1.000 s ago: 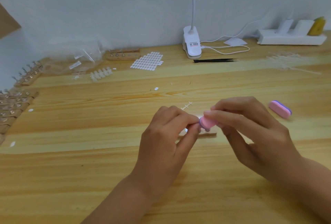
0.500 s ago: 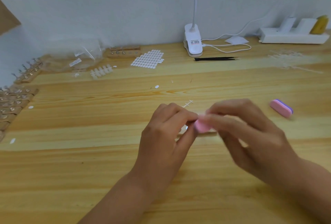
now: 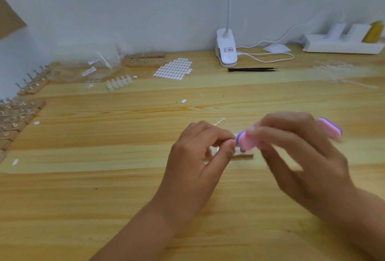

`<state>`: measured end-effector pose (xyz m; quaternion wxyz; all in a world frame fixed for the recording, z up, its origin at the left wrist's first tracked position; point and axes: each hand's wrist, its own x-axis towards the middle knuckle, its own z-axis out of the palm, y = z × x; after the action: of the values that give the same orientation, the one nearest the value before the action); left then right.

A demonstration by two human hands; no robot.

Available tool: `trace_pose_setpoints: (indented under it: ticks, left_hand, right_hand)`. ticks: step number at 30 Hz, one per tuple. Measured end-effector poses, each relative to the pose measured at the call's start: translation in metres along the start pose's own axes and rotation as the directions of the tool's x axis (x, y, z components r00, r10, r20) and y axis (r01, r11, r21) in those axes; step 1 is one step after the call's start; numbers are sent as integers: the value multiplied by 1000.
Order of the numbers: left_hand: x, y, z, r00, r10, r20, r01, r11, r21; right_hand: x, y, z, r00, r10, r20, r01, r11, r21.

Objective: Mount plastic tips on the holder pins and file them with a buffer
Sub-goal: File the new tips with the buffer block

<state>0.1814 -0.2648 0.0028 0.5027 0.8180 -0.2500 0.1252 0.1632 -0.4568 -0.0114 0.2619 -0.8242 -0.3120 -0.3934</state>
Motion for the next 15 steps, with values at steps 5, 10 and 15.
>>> trace_pose_setpoints:
  ticks: [5, 10, 15]
  left_hand:
    - [0, 3, -3, 1000, -14, 22, 16, 991, -132]
    - [0, 1, -2, 997, -30, 64, 41, 981, -192]
    - [0, -2, -4, 997, -39, 64, 53, 971, -235]
  right_hand:
    - [-1, 4, 2, 999, -41, 23, 42, 997, -63]
    - [0, -3, 3, 999, -25, -27, 24, 1000, -6]
    - [3, 9, -4, 1000, 3, -27, -5, 998, -70]
